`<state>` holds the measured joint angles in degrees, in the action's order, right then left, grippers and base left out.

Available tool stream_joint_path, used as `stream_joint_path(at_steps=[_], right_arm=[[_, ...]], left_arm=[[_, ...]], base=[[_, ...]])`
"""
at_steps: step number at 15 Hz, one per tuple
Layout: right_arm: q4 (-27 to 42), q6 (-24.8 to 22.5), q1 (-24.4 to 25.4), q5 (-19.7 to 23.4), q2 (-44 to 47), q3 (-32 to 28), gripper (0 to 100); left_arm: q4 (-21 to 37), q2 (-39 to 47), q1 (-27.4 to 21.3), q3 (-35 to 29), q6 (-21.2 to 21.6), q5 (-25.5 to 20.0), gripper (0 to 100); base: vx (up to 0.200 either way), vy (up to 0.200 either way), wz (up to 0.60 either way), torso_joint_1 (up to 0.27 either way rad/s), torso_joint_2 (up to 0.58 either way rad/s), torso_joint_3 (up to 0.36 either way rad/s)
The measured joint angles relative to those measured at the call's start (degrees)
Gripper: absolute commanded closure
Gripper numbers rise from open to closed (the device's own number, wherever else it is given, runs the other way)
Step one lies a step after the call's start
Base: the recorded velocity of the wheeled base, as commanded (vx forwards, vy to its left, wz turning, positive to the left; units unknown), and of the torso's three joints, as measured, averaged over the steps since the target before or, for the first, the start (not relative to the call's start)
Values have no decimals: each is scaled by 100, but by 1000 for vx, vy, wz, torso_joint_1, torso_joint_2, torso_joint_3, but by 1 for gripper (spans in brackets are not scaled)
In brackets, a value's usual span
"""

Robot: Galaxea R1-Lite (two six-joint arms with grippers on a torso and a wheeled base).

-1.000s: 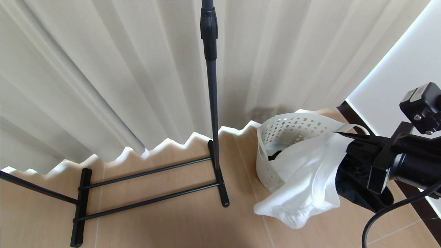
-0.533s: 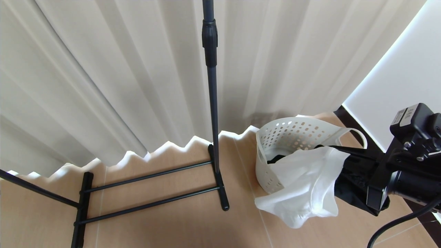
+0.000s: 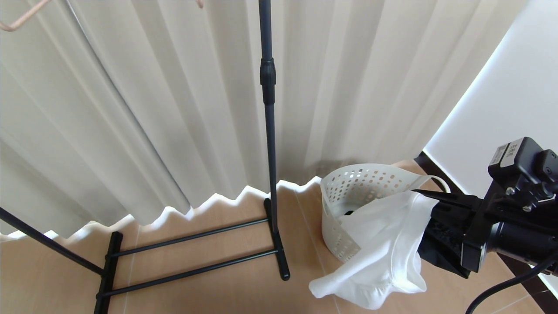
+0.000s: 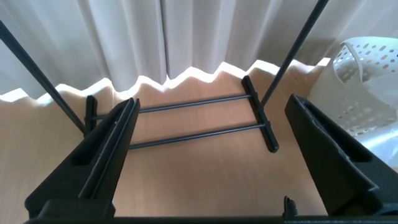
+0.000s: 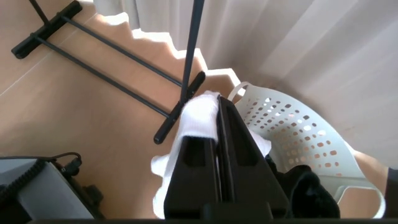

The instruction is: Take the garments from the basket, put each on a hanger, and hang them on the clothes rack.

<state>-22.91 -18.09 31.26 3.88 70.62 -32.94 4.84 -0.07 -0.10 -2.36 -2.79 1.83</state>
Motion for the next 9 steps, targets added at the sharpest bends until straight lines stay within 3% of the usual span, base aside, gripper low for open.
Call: stream_joint_path(at_steps=[5,9], right_arm=[[0,-5,-11,0,71,-101,100],[2,-7,-15,-9,82,-107,100]], left_arm=[[5,0,0,0,0,0,0],[2,0,0,0,4,0,0]], base=[[0,0,0,10,-17,179],[0,0,0,71,-362,-217]])
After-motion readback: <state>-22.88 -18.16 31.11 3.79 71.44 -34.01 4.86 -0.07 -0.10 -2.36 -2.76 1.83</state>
